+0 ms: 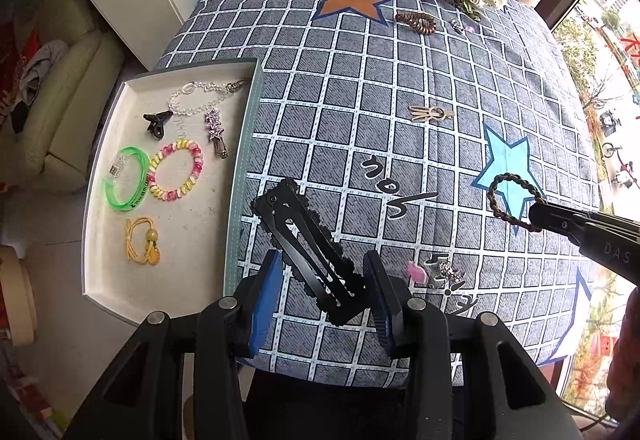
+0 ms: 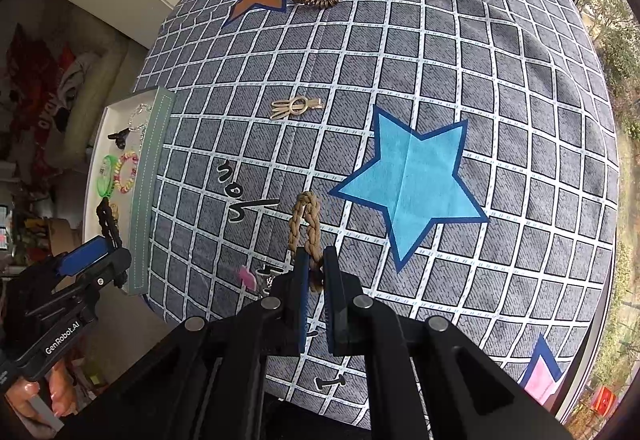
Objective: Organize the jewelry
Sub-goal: 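Carry the clips and braided bracelet into the tray while both tools open to release them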
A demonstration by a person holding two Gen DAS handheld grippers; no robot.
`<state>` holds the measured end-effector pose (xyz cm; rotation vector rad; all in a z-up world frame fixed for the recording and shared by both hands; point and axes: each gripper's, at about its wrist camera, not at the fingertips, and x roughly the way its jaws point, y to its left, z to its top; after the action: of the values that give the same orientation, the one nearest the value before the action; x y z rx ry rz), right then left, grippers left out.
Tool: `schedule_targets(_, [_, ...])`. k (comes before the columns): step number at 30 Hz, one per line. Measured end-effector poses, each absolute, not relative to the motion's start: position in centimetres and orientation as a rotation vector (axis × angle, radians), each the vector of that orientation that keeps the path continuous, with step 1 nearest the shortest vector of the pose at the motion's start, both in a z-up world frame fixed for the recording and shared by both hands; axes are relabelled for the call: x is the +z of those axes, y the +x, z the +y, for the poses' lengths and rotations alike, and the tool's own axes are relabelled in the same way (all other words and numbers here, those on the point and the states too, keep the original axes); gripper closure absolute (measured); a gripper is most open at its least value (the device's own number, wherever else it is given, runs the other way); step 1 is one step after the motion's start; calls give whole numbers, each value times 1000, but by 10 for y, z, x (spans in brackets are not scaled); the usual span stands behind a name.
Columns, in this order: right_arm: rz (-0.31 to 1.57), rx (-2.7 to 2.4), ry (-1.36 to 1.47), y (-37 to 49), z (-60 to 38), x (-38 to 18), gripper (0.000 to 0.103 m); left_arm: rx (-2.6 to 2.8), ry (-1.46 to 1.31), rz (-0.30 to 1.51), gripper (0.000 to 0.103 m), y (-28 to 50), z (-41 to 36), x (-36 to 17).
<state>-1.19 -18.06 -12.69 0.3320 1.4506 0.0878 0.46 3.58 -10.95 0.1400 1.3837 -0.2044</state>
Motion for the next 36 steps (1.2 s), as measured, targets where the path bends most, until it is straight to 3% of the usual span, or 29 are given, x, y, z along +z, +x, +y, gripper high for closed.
schedule_targets(21, [1414, 218, 264, 42, -11, -97, 96, -177, 93, 1383, 54, 48, 190, -121])
schedule_targets(36, [1512, 387, 156, 61, 96, -125, 96, -113, 39, 1453, 54, 48, 262, -157])
